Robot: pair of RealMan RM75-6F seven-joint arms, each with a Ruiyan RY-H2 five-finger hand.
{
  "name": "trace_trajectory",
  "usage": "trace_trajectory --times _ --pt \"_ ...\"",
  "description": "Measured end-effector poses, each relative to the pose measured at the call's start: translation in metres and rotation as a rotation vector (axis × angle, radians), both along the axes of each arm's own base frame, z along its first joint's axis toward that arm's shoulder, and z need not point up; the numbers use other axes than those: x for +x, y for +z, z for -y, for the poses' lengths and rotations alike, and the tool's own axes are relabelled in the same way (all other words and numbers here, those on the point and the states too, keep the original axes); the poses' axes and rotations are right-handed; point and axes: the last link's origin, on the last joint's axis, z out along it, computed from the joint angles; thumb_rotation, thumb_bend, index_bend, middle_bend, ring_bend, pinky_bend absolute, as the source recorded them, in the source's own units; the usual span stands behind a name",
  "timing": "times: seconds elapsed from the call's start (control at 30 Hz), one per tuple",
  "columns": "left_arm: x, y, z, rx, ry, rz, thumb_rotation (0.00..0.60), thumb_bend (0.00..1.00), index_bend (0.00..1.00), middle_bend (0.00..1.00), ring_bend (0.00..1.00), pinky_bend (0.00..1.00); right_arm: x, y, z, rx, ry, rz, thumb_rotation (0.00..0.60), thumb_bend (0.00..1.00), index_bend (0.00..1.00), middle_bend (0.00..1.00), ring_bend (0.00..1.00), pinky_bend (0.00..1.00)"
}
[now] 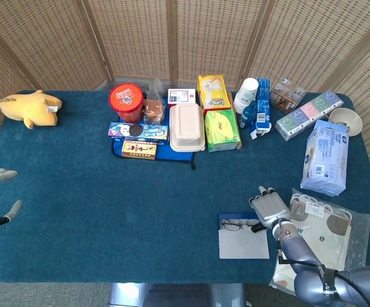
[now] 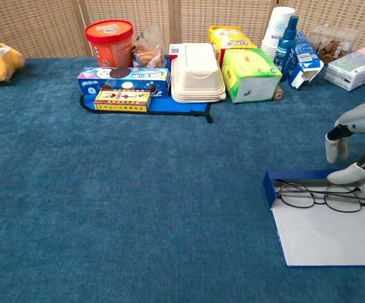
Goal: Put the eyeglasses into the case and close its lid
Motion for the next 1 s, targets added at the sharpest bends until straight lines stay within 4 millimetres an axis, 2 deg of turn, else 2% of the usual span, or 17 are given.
trace_trajectory --times 0.53,0.8,1.0 --pt "0.0 -0.002 -0.002 -0.01 -0.001 -0.002 0.6 0.31 0.23 0.28 0.19 0.07 0.0 -0.006 -0.021 0.055 -0.012 -0.001 0.227 0.28 0.29 0.33 0.06 0.15" --pt "-0.001 -0.001 0.0 -0.008 0.002 -0.004 0.6 0.31 0.22 0.28 0.19 0.07 0.006 -0.009 -0.027 0.083 0.016 0.024 0.225 0.28 0.29 0.33 0.06 0.15" --pt "-0.002 0.001 0.003 -0.003 0.01 -0.004 0.6 0.31 0.23 0.28 0.19 0.07 0.018 -0.014 -0.026 0.099 0.076 0.056 0.225 0.28 0.29 0.33 0.06 0.15"
